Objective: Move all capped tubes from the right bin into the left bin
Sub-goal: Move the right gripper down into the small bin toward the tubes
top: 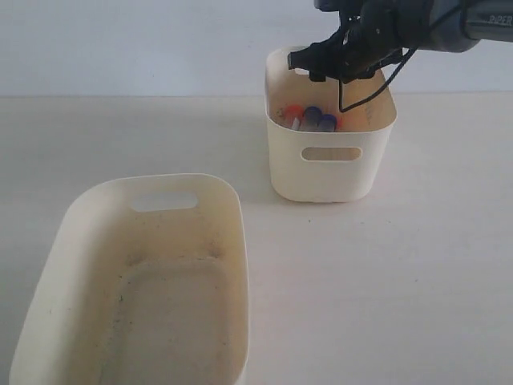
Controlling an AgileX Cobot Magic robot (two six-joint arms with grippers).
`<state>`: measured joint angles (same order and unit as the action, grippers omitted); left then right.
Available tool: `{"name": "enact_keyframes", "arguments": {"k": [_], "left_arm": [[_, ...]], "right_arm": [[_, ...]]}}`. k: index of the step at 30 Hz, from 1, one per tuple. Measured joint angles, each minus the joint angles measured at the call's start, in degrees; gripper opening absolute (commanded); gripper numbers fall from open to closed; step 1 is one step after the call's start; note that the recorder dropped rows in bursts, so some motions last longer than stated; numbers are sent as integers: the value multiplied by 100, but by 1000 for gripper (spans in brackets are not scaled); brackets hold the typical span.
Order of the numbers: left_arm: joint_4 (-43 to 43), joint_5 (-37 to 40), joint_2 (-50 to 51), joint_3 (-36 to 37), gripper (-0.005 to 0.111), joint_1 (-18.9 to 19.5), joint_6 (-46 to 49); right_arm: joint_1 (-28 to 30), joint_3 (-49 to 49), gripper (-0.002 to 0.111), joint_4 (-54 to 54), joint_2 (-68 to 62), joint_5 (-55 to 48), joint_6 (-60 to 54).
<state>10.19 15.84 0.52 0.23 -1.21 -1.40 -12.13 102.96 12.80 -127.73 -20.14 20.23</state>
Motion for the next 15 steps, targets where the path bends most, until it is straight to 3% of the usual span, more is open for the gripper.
{"name": "enact_keyframes", "arguments": {"k": [12,15], "left_arm": [[0,0,0,0,4,0,0],[0,0,0,0,4,0,0]], "right_arm": [[0,30,55,329,-310,303,547],[7,57,50,413,-359,474,605]]}}
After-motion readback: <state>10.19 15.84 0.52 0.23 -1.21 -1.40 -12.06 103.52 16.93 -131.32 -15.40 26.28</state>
